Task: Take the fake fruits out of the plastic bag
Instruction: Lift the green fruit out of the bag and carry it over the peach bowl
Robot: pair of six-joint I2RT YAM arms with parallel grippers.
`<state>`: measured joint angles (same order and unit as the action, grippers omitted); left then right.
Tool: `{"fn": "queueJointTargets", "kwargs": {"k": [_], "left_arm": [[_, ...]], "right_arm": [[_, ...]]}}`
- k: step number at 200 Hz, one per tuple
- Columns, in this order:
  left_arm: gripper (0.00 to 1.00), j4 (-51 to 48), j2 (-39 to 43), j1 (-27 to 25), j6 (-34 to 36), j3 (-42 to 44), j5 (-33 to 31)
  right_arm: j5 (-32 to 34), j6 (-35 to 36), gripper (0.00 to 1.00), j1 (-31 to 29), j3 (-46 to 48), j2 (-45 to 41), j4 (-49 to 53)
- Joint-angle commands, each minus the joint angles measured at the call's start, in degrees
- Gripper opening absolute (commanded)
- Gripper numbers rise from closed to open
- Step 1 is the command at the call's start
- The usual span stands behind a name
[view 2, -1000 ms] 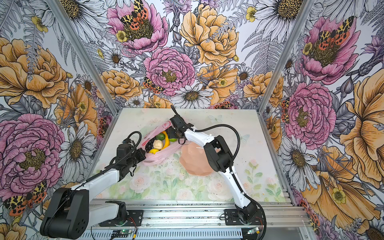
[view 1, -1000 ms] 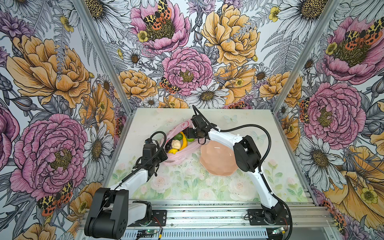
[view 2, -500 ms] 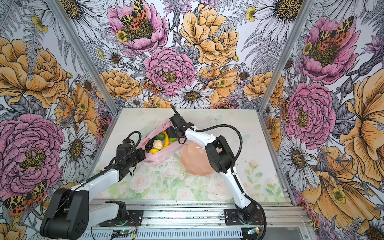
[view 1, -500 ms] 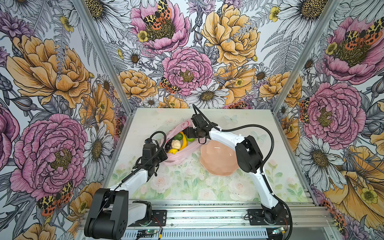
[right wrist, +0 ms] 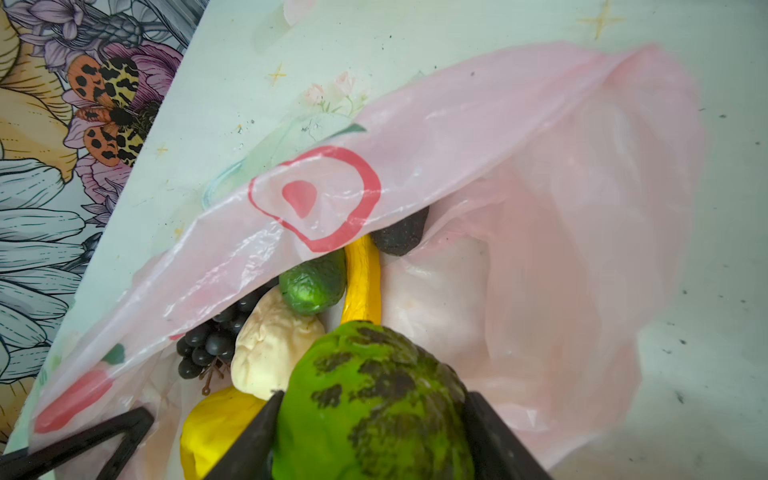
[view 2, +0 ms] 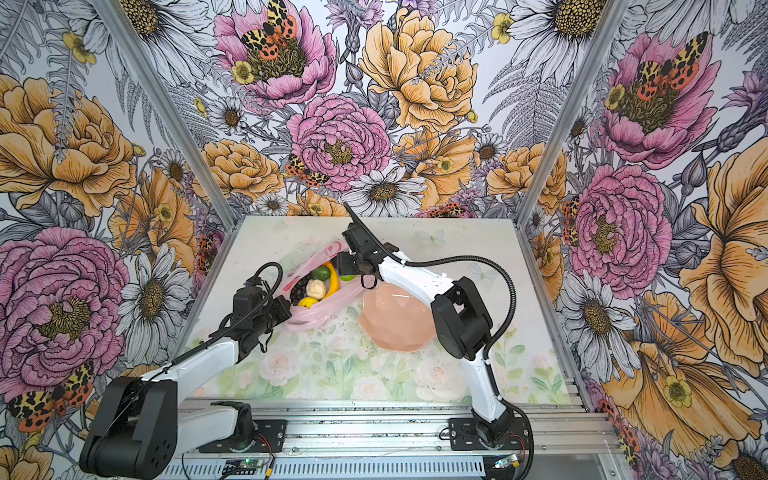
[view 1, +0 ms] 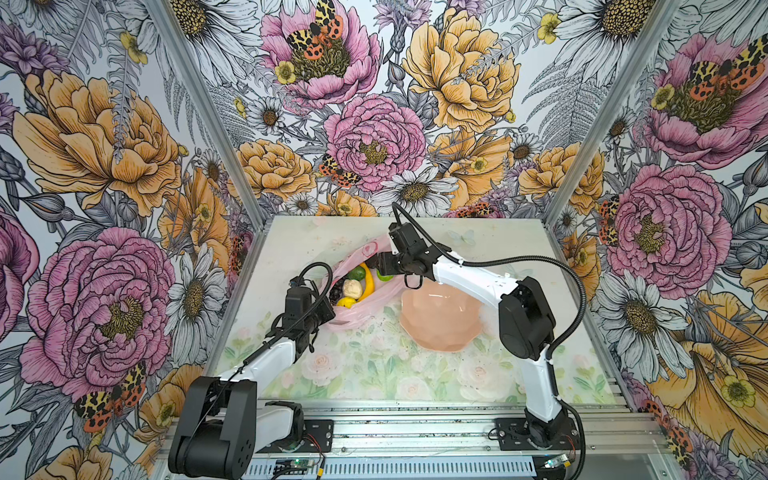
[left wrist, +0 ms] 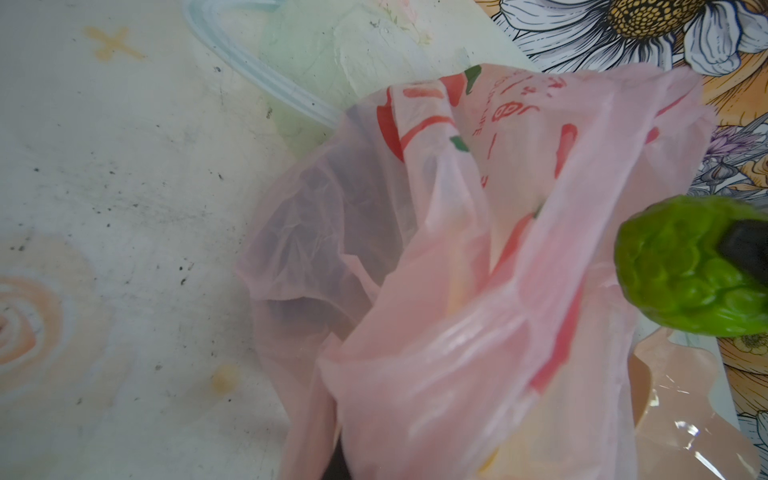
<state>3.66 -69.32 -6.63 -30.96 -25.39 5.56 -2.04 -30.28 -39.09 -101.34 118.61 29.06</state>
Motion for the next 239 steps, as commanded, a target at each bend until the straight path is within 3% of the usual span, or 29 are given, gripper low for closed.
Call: {"fn": "queueJointTargets", "kwargs": {"k": [1,117,239], "left_arm": [[0.00,0.12,-0.11,-0.33,0.90,-0.67,-0.19],[0.00,0.01,-0.38,-0.68,1.02,-0.82,-0.52],[0.00,-0.58,-0.49,-1.72,1.37,-1.16,-1.77]], "right_arm": [[2.95,1.54,0.57,-0.28,3.91,-5.79,-0.28],[10.71,0.39,0.57,0.73,30.37,-26.80,1.29],[15.01,-0.02,0.57,3.39,39.65,-28.02,1.26]]}}
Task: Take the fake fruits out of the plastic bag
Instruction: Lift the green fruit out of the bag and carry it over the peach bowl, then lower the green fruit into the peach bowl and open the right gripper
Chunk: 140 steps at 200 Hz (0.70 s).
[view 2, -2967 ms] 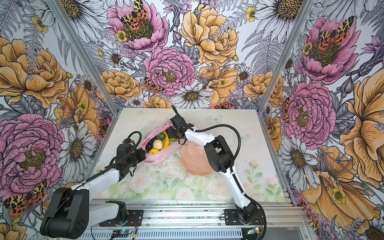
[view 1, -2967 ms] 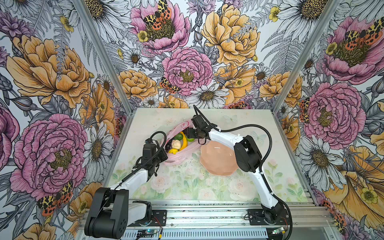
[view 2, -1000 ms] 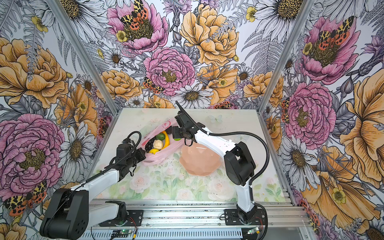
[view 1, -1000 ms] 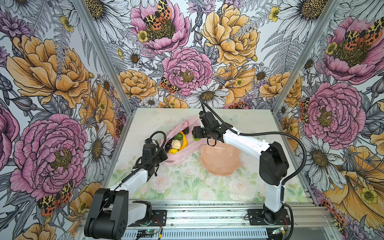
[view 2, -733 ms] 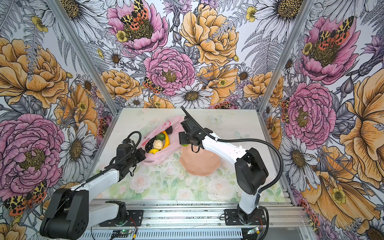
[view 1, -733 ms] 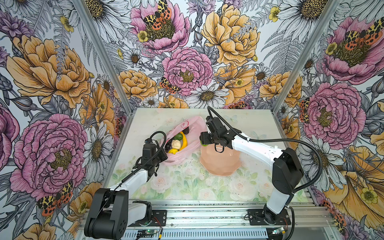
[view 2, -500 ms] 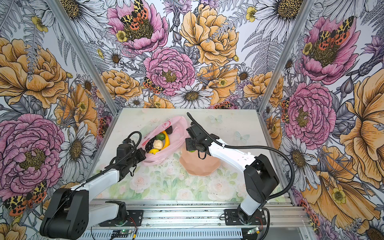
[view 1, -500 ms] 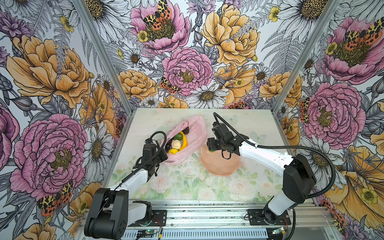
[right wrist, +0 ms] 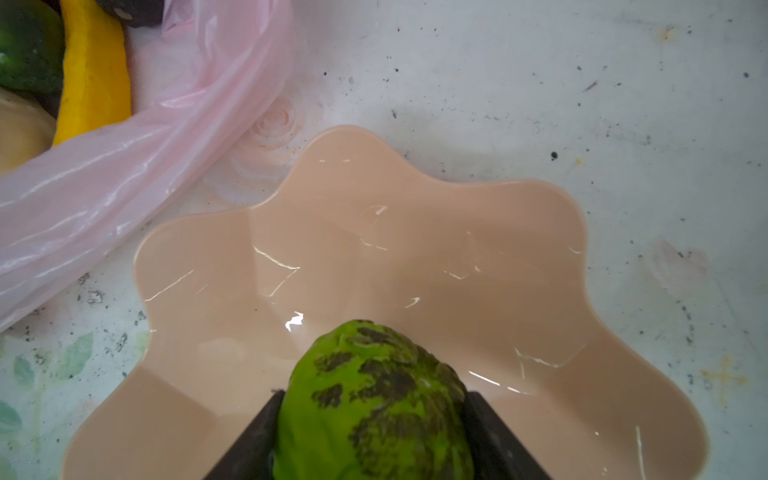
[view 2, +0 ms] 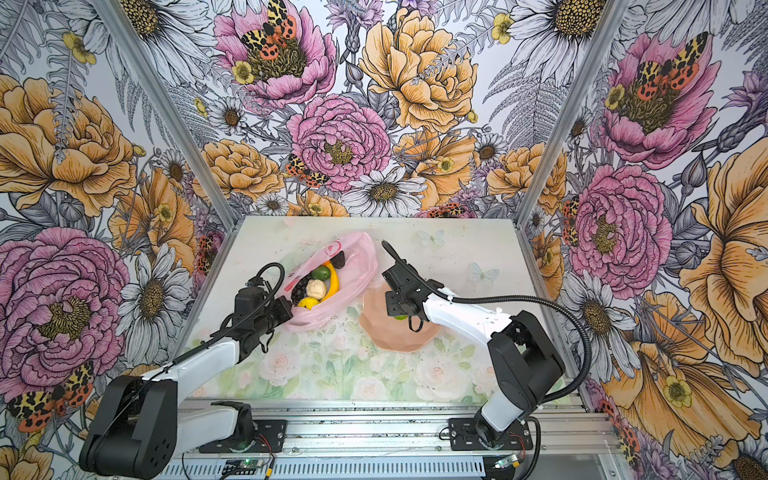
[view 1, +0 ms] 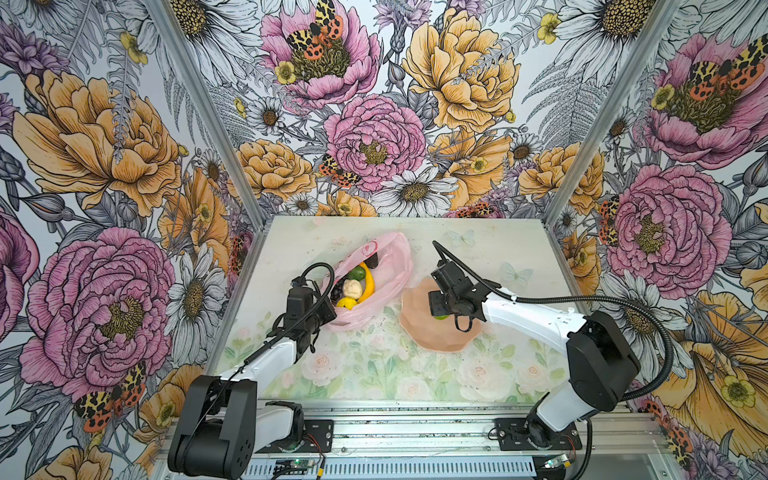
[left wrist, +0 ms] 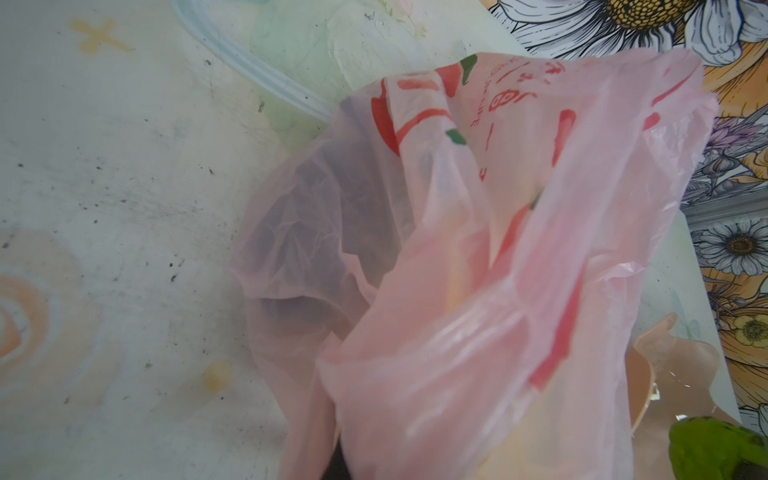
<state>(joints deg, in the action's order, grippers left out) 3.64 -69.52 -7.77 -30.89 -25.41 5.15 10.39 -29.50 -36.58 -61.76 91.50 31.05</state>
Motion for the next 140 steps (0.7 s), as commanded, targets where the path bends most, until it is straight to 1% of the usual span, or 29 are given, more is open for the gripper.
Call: {"fn": "queueJointTargets", "kwargs": {"k": [1,88,140], "left_arm": [[0.00,-0.56,-0.28,-0.58,1.29,-1.13,-1.32],[0.00,-0.65,0.32,-0.74,1.33,-0.87,-1.78],[0.00,-0.56,0.17,-0.80,1.35,-0.95,-1.71]], "right_arm": [[2.64,-0.77,0.57,0.89,0.02,-0.86,-0.73],[7.46,-1.25,0.57,0.89,-2.14,3.52,-1.54],[9.60,-2.10,0.57,-0.29,-3.41,5.59,-2.48]]}}
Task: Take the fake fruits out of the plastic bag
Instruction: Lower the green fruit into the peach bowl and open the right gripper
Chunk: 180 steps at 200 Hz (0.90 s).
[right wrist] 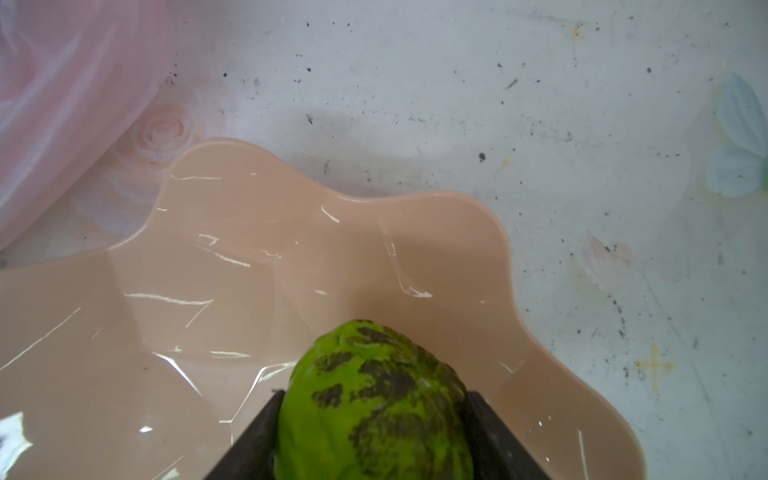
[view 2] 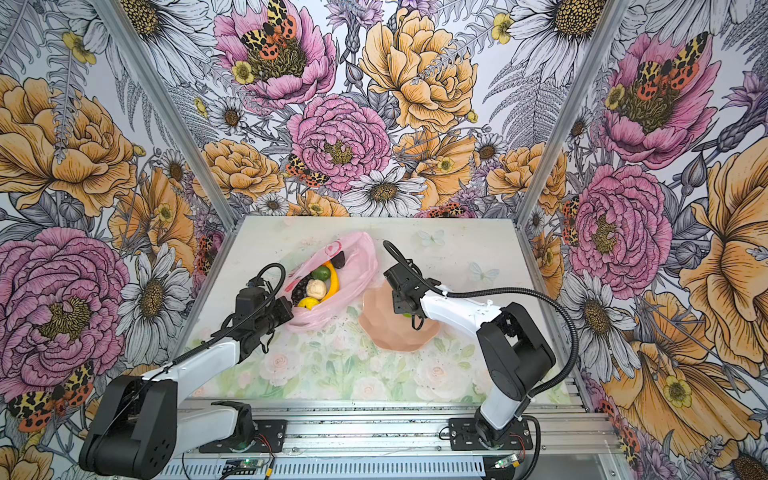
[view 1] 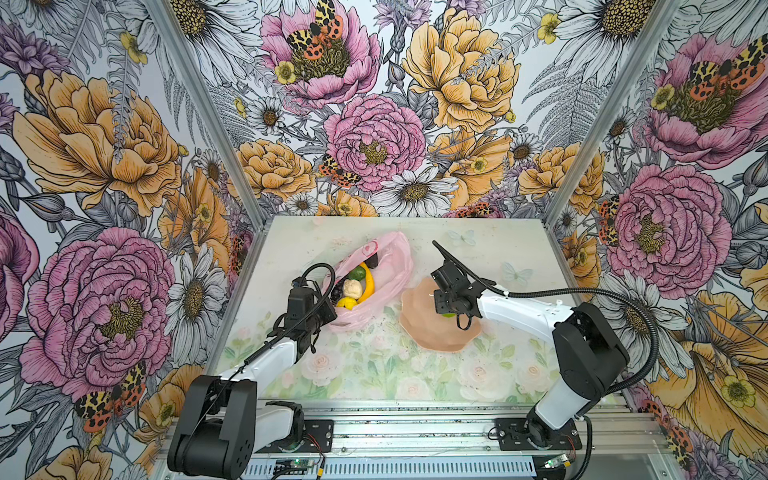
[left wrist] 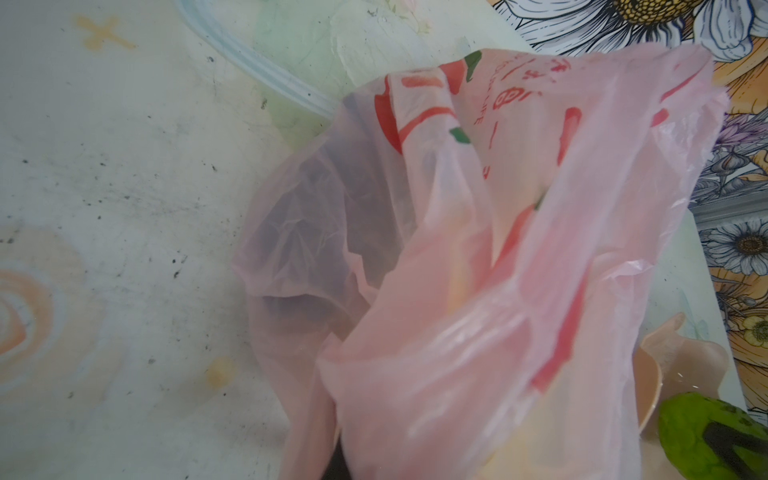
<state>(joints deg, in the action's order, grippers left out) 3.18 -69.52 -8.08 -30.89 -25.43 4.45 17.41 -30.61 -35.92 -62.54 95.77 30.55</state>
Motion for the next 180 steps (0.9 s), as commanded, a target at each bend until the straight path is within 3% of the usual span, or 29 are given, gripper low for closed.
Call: {"fn": "queueJointTargets", "kwargs": {"k": [1,63,121,180], "left_arm": [[0.00,-0.10,0.17,-0.47,1.31,-0.93,-1.02],[0.00,-0.10,0.28,-0.45,1.35,-0.89,-1.10],[0.00,-0.10,0.40,-0.45,1.31,-0.85,-0.87],[0.00,-0.10,0.16,-0.44,1.38,-0.94,-0.80]], "right_arm": [[2.60,-0.96,0.57,-0.97,-2.65,1.43,-1.94],[3.25,-1.56,0.61,-1.51,-4.12,4.60,-1.98],[3.22,-1.03,0.78,-1.96,-4.49,5.16,-1.84],[2.33,-0.94,0.82,-1.96,-4.61,4.71,-1.89]]}}
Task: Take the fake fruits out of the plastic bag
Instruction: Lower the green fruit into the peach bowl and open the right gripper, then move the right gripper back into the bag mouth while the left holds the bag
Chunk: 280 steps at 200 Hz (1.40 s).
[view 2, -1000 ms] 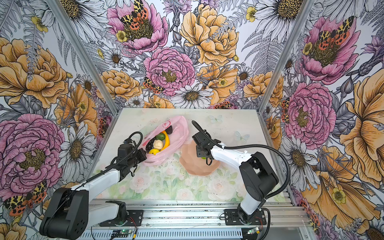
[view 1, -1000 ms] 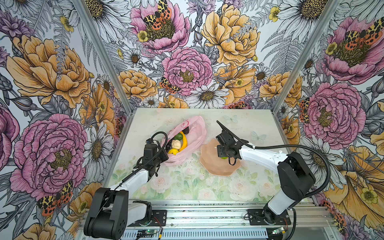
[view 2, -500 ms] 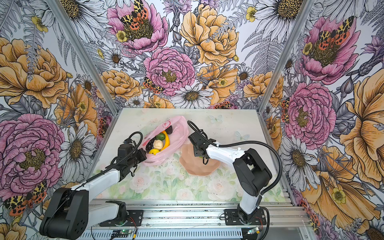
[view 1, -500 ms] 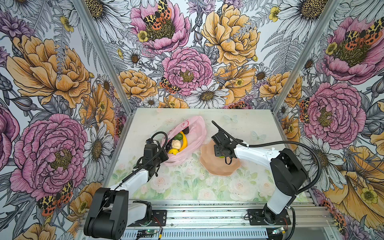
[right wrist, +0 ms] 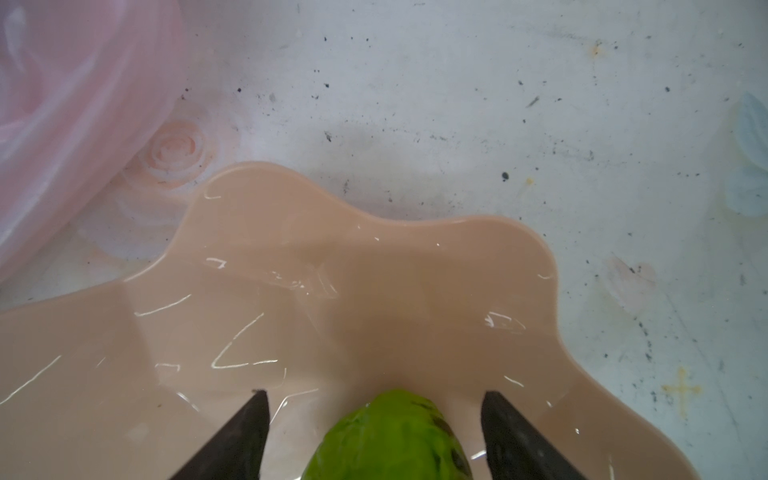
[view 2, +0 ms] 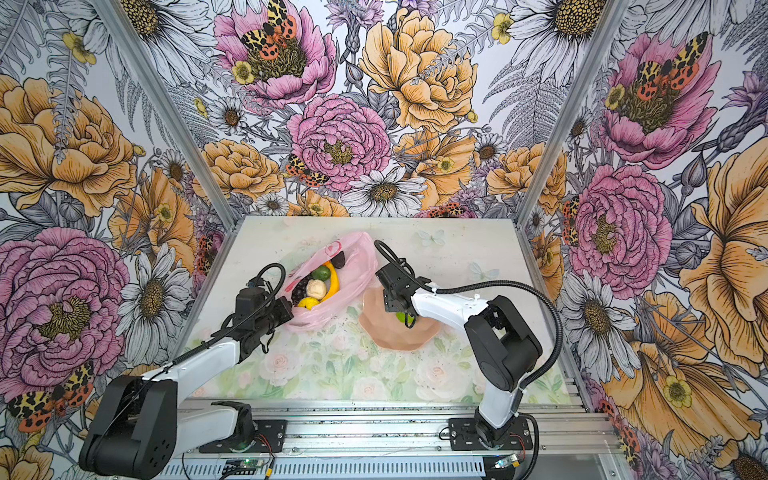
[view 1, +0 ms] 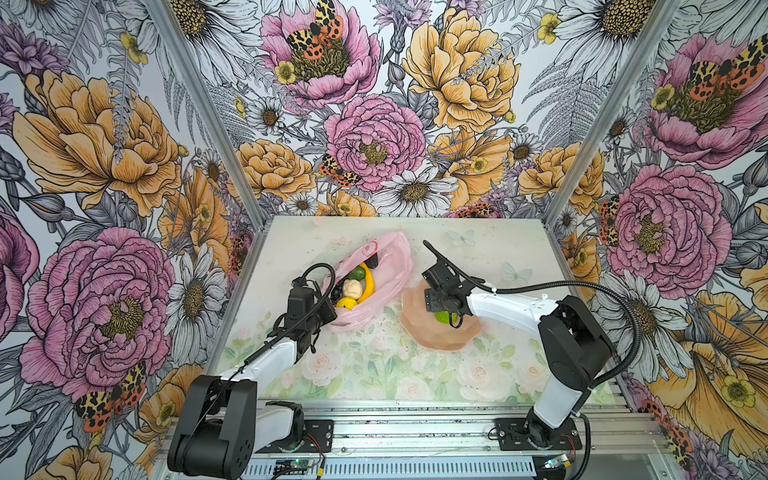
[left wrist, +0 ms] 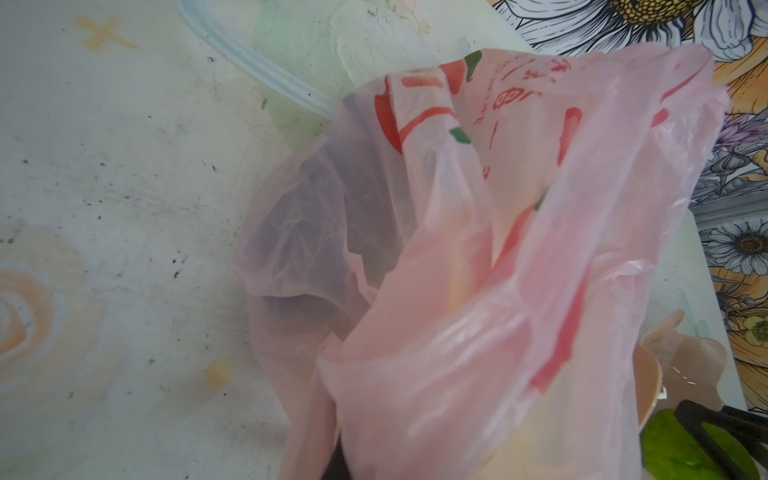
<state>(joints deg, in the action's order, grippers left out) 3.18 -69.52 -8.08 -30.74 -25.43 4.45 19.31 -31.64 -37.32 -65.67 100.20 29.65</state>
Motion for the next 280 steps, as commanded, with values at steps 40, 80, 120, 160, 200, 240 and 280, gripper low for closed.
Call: {"fn": "queueJointTargets", "kwargs": {"k": [40,80,120,160,200,240,280], "left_arm": [[0.00,-0.08,0.08,-0.46,1.23,-0.99,-0.86],[0.00,-0.40,-0.09,-0.45,1.09,-1.12,-0.76],[0.00,-3.07,-1.17,-1.10,-4.24,-1.76,3.34],[0.00,-7.58,1.13,-1.43,-5.42,-1.81,-0.27],[0.00,-18.43,9.98,-1.85,-6.49,-1.58,-6.36],[0.00,-27.76,22.91,-2.77,-12.68,0.47,-11.65],[0.00,-28.75,28.03,-3.93,-12.30,2.07,-14.04]], "right_arm": [[-0.38,0.61,0.83,-0.56,-1.69,-1.36,-0.90],[0.67,3.95,0.85,-0.65,-2.56,-8.04,-1.09],[13.90,8.06,0.99,-0.56,-4.99,-8.98,-1.48],[19.07,11.72,0.99,0.55,-10.25,-4.95,-2.24],[-2.78,12.79,0.89,0.01,-11.38,-4.17,-8.06],[-8.95,11.08,0.83,-6.51,-18.18,2.62,-8.76],[-15.89,11.28,0.75,-13.21,-24.37,8.52,-9.17]]}}
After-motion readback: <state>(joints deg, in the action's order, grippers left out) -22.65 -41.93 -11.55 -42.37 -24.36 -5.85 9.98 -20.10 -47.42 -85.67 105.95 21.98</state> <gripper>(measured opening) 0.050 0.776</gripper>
